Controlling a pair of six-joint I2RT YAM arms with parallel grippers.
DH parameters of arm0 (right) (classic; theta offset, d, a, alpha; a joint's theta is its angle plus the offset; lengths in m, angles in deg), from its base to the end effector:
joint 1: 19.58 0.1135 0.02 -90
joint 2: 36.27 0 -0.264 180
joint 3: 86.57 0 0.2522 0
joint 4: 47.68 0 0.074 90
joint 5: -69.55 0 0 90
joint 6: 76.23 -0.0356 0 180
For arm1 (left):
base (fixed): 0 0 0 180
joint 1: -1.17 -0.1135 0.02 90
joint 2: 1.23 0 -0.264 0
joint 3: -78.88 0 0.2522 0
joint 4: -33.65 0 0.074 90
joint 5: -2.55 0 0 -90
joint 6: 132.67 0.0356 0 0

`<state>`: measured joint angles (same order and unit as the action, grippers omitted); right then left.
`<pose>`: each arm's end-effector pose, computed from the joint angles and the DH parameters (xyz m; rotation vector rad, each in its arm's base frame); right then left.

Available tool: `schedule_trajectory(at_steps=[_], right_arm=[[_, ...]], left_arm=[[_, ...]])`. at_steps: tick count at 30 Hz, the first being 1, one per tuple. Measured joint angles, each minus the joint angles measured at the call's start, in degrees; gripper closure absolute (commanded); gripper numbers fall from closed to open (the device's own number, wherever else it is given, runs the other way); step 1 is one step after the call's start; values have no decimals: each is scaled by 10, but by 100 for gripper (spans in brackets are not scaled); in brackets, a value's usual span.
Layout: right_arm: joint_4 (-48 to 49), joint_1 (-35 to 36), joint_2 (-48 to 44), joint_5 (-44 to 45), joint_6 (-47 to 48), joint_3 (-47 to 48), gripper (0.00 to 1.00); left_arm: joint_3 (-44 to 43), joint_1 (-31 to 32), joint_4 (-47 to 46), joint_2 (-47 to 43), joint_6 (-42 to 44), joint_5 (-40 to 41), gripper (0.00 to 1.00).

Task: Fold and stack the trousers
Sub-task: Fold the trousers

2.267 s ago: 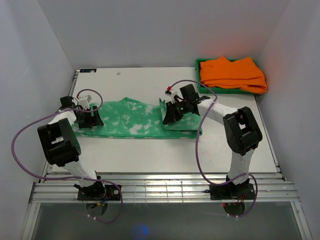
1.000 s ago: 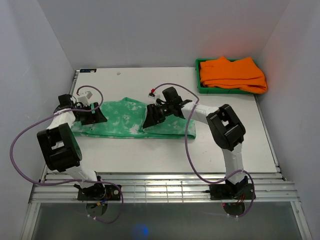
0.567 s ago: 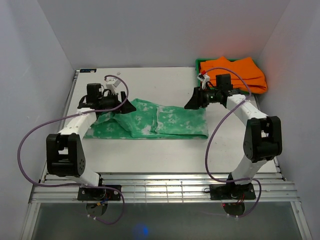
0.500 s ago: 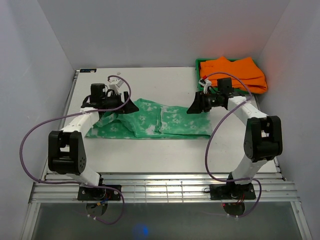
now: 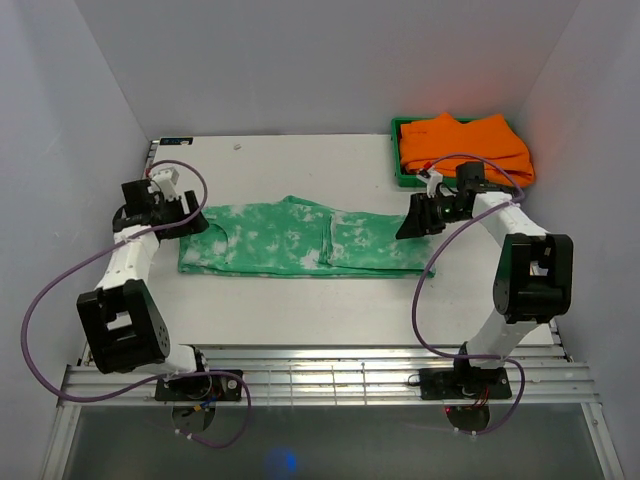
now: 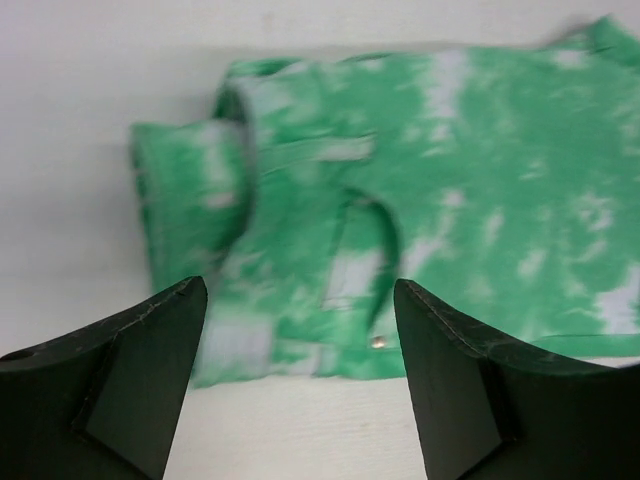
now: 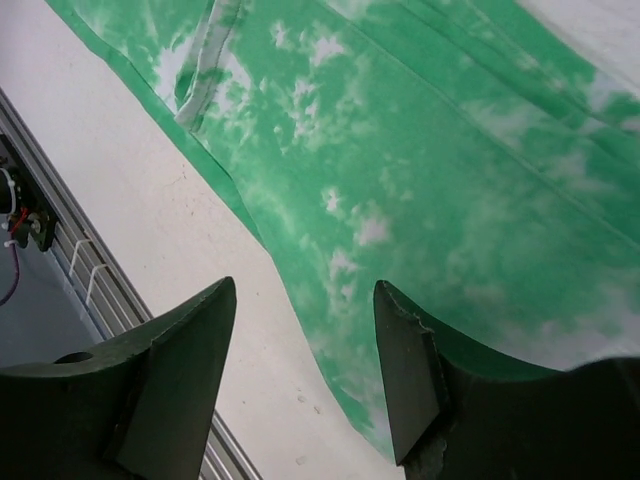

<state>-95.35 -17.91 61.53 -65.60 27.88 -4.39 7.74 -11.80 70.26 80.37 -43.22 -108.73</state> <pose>0.3424 0.0352 0.2186 -0.5742 2.3867 0.9468 0.2976 0.0553 0.2504 -0.1038 2.3439 -0.3375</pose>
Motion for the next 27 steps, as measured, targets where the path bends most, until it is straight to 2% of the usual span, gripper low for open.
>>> schedule_trajectory(at_steps=[3, 5, 7, 9, 12, 13, 15, 17, 23, 27], right_arm=[[-24, -28, 0, 0, 21, 24, 36], [-31, -52, -4, 1, 32, 30, 35], [-42, -78, -10, 2, 41, 29, 33], [-43, -105, -15, 2, 46, 24, 31], [-47, -139, -17, 2, 45, 6, 23], [-46, -146, -16, 2, 44, 0, 15], [-42, -153, -10, 2, 38, -16, 14], [-31, -154, 2, 2, 28, -28, 13], [10, -153, 69, -3, -1, -37, 13], [30, -153, 95, -24, -13, -50, 12]], left_arm=[[-7, -56, 53, 18, 65, 1, 16], [-21, -81, 92, 28, 104, -49, 15], [-38, -80, 110, 26, 116, -112, 13], [-50, -44, 95, 17, 98, -165, 13], [-51, 66, 27, 2, 28, -206, 13], [-49, 111, -6, 2, 2, -212, 13], [-45, 191, -59, 13, -50, -215, 12], [-45, 245, -107, 42, -100, -212, 12], [-45, 295, -202, 186, -216, -189, 11], [-46, 315, -235, 240, -261, -177, 11]])
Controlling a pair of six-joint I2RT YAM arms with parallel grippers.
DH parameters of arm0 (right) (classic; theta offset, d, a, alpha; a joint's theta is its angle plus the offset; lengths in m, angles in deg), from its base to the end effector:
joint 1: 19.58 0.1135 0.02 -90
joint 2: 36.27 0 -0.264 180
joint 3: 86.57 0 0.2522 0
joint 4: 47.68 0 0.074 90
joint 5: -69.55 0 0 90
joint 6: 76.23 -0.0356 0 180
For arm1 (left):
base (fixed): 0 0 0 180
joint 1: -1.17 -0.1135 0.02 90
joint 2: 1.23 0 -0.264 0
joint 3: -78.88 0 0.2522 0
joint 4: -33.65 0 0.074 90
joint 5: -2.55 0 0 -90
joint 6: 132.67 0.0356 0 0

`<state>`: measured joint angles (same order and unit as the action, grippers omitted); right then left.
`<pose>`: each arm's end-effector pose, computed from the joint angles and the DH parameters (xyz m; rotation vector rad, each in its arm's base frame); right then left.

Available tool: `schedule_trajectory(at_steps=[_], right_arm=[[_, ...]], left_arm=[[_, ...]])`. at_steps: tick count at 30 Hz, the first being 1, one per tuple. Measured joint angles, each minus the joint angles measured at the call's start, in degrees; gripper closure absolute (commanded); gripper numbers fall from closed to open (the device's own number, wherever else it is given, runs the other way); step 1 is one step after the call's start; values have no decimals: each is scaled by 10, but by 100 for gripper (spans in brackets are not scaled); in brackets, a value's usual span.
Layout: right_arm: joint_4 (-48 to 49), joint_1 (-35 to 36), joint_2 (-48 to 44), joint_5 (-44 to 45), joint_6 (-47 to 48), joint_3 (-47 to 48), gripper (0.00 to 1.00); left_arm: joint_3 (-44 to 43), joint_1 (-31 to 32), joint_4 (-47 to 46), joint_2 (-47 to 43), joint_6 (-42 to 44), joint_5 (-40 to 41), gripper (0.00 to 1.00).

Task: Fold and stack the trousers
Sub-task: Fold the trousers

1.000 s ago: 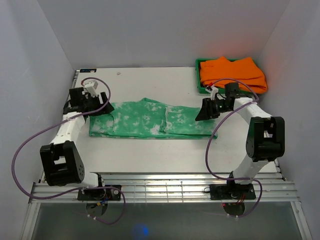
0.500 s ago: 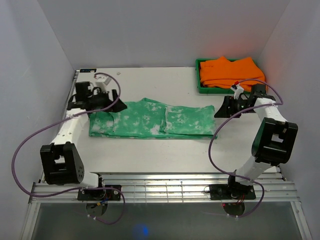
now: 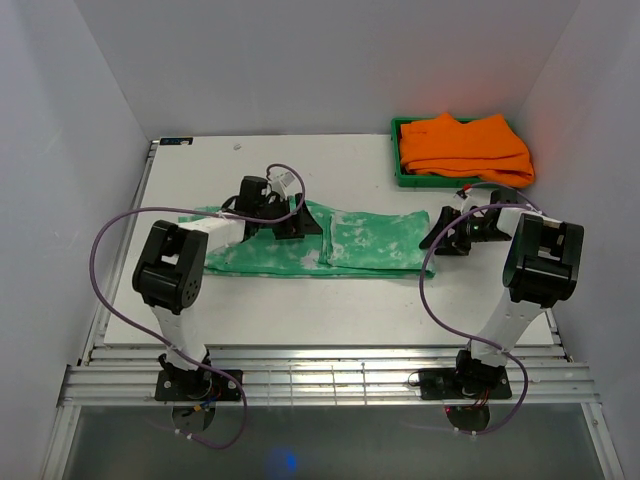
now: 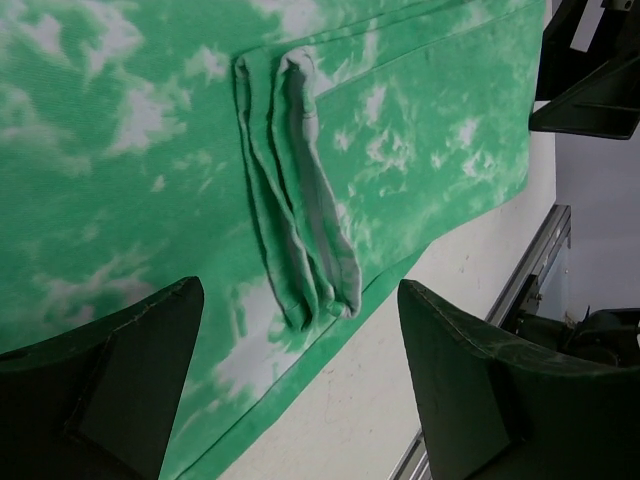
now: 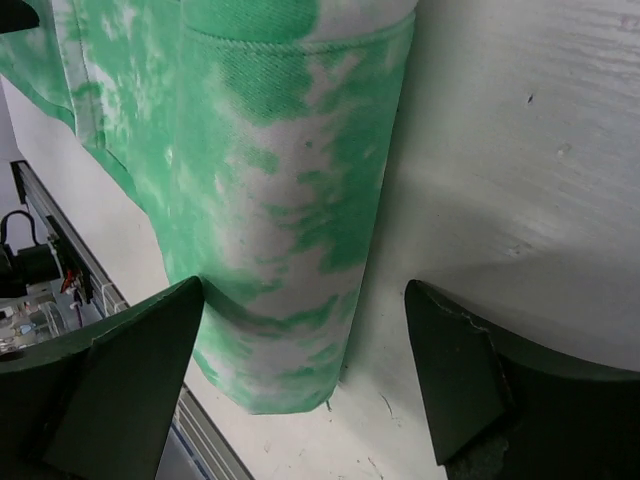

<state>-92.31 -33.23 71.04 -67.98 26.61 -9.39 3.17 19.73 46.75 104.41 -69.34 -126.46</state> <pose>0.3390 -0.0553 0.1444 -0.1308 2.5237 1.0039 0.3569 -0.1435 0.1725 0.1971 2.3997 -1.1757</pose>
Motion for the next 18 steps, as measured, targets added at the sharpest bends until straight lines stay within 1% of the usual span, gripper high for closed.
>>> schedule_trajectory(at_steps=[3, 9, 13, 14, 15, 17, 18], right_arm=[[12, 0, 1, -10, -4, -5, 12], [31, 0, 2, -26, -8, -14, 12], [35, 0, 3, -28, -9, -14, 15], [36, 0, 4, -30, -9, -14, 16], [38, 0, 5, -30, -10, -14, 16], [41, 0, 6, -30, -13, -15, 18], [42, 0, 7, -30, -14, -15, 18]], left_arm=[[-2, 18, -25, 19, -24, 5, 12], [-18, 47, -50, 72, -58, 13, 20], [-30, 60, -58, 84, -73, 22, 26], [-33, 63, -59, 87, -75, 24, 29], [-35, 66, -60, 90, -78, 27, 35], [-37, 70, -63, 98, -86, 31, 41], [-37, 71, -63, 100, -88, 32, 47]])
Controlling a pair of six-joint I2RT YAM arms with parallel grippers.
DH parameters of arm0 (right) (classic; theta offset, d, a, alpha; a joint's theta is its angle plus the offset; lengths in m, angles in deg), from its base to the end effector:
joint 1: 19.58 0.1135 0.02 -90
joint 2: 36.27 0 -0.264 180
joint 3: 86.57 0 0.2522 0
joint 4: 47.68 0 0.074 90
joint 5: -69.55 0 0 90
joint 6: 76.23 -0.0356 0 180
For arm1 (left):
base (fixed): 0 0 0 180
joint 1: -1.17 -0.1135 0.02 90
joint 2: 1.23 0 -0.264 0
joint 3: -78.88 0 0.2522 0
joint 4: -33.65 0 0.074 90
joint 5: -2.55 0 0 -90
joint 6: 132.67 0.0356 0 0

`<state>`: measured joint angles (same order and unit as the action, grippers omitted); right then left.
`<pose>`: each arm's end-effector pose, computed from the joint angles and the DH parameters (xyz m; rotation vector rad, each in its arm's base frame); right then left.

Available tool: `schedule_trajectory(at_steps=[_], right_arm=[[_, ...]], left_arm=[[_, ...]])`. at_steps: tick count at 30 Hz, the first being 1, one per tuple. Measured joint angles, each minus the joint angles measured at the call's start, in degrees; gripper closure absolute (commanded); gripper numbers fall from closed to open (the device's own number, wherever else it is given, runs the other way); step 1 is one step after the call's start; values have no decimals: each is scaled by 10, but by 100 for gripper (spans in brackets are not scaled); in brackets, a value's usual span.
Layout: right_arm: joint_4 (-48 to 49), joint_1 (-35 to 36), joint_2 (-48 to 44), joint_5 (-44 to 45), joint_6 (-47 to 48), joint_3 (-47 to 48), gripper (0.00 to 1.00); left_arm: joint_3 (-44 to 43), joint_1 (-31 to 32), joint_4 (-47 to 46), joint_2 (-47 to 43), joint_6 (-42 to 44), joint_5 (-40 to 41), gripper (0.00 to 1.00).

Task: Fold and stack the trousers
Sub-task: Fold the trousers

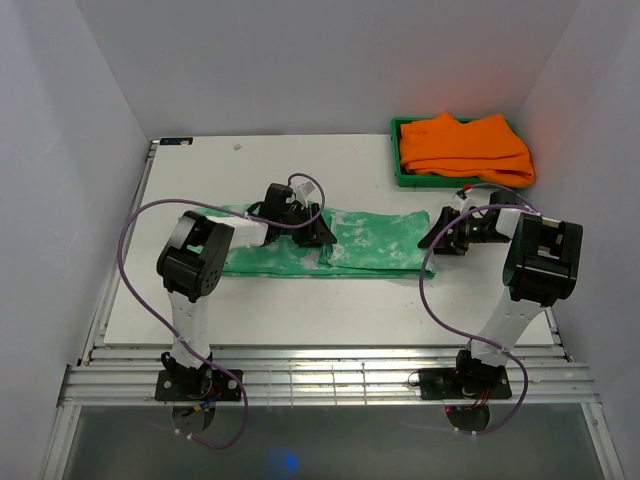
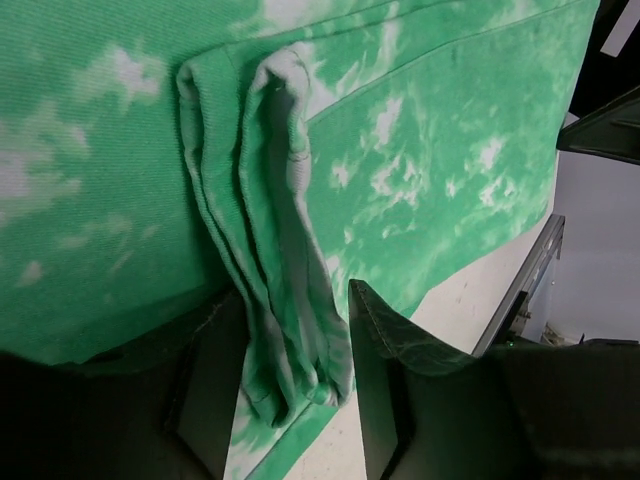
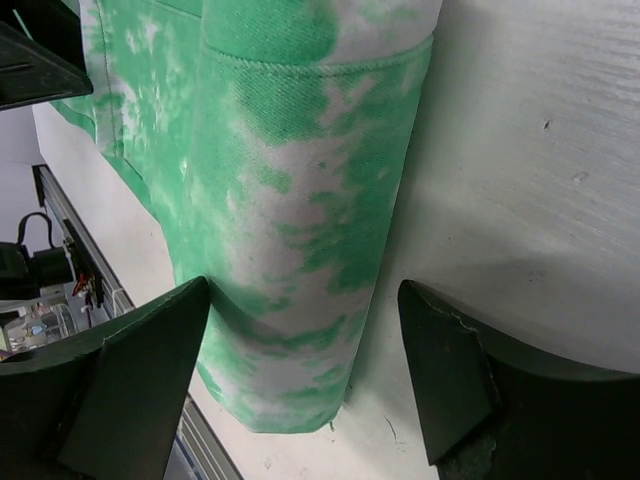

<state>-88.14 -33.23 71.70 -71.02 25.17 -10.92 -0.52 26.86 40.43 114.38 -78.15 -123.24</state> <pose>0.3400 -0.0543 0.1375 -0.1280 2.4707 1.0569 0.3630 -0.1977 0.1324 0.1344 2.4820 -1.2289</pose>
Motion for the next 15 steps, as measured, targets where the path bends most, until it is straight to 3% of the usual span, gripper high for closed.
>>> schedule_trajectory(at_steps=[5, 7, 9, 15], right_arm=[[11, 0, 0, -4, -7, -6, 18], [14, 0, 0, -5, -9, -7, 19], [16, 0, 0, -5, -10, -7, 19], [19, 0, 0, -4, -20, -8, 20]], left_arm=[[-1, 0, 5, 1, 2, 9, 70], [-4, 0, 11, 1, 4, 11, 87], [-8, 0, 17, 1, 7, 11, 98], [-7, 0, 28, -7, 14, 8, 100]])
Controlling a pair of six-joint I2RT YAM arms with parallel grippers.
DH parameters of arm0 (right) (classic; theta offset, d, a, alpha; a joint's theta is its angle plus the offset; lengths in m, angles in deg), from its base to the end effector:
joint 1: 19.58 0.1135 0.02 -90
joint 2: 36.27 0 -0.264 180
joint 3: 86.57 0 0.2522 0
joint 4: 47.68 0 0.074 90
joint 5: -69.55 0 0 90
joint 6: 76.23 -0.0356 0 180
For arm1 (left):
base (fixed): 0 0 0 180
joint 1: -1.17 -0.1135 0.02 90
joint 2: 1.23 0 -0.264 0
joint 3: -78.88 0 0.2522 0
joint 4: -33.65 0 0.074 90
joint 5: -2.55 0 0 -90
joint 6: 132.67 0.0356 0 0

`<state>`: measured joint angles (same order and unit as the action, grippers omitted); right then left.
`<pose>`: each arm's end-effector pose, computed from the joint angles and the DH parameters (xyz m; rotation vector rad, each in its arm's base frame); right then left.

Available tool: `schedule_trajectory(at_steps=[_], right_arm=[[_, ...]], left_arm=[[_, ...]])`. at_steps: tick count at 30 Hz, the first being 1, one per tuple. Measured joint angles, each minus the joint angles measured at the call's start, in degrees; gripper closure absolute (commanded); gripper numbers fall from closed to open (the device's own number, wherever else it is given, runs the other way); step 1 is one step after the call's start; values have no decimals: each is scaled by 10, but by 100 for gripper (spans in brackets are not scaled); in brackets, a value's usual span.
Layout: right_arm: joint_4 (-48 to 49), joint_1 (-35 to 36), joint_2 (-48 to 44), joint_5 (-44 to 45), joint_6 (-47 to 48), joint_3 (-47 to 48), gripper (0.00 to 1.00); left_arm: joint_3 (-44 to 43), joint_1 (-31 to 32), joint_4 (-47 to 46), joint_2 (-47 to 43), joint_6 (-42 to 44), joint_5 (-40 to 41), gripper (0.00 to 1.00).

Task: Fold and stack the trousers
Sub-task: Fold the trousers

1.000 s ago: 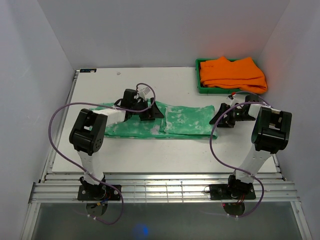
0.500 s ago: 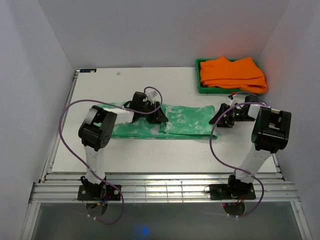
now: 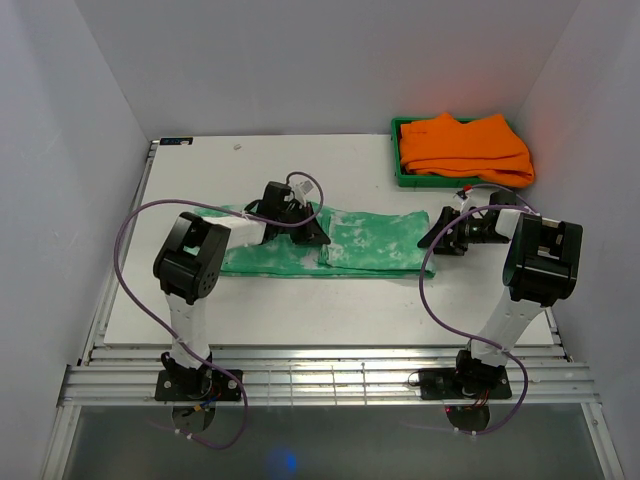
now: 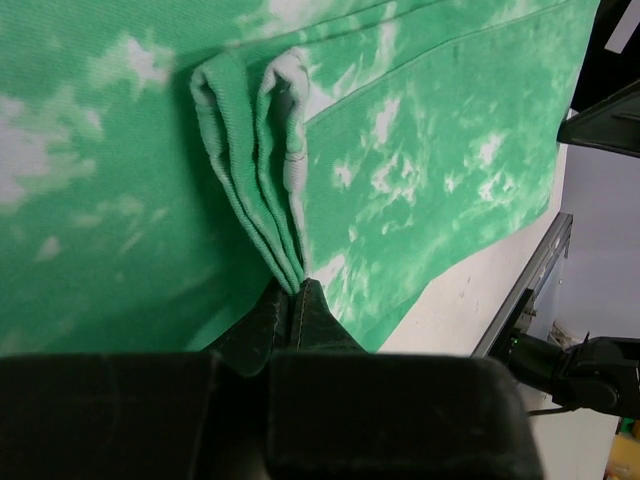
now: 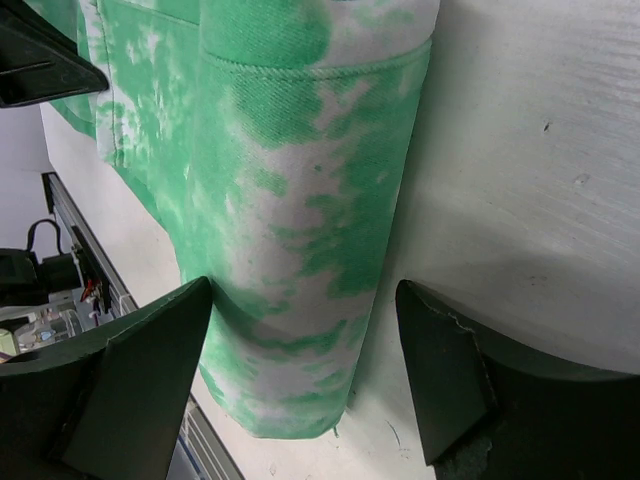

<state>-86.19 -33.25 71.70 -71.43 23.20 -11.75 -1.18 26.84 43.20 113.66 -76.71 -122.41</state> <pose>0.3398 -0.0542 0.1352 -0.0981 2.4621 1.0682 0.3624 -0.1968 0.1368 0.1466 2.4980 -1.1969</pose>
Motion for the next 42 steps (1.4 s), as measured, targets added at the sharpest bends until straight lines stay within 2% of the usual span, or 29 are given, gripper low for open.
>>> schedule_trajectory(at_steps=[6, 12, 14, 15, 16, 18, 19, 27, 34, 37, 42], right_arm=[[1, 0, 0, 1, -3, 0, 21], [7, 0, 3, 5, -12, 0, 27], [10, 1, 4, 10, -19, 0, 35], [13, 2, 5, 18, -25, 0, 41], [16, 3, 5, 27, -31, 0, 43], [23, 6, 5, 46, -46, 0, 43], [24, 7, 5, 50, -51, 0, 39], [29, 12, -35, 52, -50, -2, 40], [105, 23, -130, -7, -75, -5, 63], [136, 45, -114, -32, -100, -7, 66], [202, 78, -20, -40, -149, -27, 66]], left_arm=[[19, -8, 12, -30, 15, 3, 100], [22, -19, 23, -30, 30, 10, 100], [22, -20, 28, -28, 37, 18, 100], [22, -19, 32, -28, 40, 23, 100], [22, -19, 36, -27, 43, 26, 100], [22, -19, 43, -27, 49, 33, 100], [22, -19, 45, -27, 53, 37, 100], [8, -20, 69, -17, 72, 43, 100], [4, -21, 76, -16, 81, 43, 100], [4, -21, 76, -16, 83, 42, 100], [4, -21, 76, -16, 85, 40, 100]])
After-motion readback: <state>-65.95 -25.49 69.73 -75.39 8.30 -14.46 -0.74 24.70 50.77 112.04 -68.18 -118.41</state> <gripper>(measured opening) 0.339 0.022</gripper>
